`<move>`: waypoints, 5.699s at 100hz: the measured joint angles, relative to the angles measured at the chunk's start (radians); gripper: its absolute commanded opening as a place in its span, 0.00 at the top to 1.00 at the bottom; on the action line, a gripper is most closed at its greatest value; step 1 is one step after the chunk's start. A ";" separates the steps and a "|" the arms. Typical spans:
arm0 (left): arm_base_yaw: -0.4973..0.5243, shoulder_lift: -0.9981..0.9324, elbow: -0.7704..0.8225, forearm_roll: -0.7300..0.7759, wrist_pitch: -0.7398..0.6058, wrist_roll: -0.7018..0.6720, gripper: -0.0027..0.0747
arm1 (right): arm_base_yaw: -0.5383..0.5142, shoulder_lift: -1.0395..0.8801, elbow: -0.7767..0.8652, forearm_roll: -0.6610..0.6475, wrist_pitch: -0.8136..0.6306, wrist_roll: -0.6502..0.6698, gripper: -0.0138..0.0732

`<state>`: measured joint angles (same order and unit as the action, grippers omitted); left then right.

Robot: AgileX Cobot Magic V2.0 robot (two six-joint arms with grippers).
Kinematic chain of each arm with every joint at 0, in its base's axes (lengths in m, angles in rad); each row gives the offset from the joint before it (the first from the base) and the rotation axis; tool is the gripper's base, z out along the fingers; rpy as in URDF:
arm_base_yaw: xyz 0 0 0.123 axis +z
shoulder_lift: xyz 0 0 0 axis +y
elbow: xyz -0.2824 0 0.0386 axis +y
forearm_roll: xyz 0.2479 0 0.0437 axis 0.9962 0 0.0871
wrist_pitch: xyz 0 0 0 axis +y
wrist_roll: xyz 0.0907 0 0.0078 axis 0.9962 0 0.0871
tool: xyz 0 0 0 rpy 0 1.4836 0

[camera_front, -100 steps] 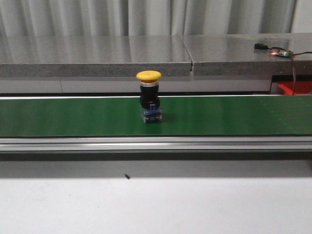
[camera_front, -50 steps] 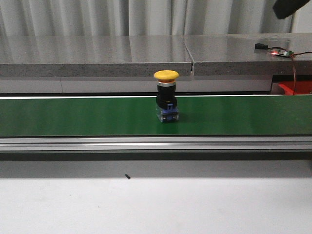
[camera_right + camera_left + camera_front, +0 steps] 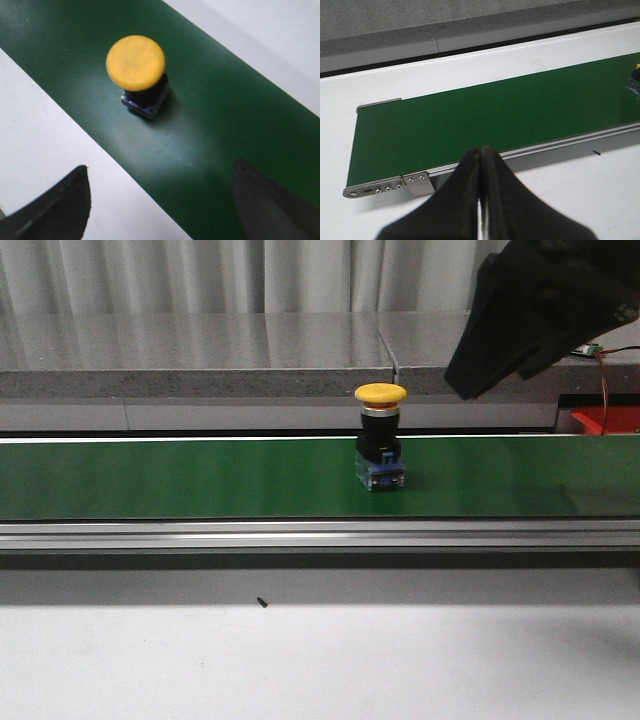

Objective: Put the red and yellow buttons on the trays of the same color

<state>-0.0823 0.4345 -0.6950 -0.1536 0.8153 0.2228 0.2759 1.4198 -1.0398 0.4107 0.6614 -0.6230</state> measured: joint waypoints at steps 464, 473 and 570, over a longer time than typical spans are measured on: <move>0.000 0.000 0.000 0.000 0.000 0.001 0.99 | -0.722 -0.259 0.339 0.171 -0.355 0.111 0.62; 0.000 0.000 0.000 0.000 0.000 0.001 0.99 | -0.669 -0.292 0.339 0.154 -0.346 0.107 0.80; 0.000 0.000 0.000 0.000 0.000 0.001 0.99 | -0.407 -0.708 0.543 0.137 -0.460 0.088 0.91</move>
<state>-0.0823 0.4345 -0.6950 -0.1536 0.8153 0.2242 -0.1306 0.7116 -0.4967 0.5475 0.2012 -0.5349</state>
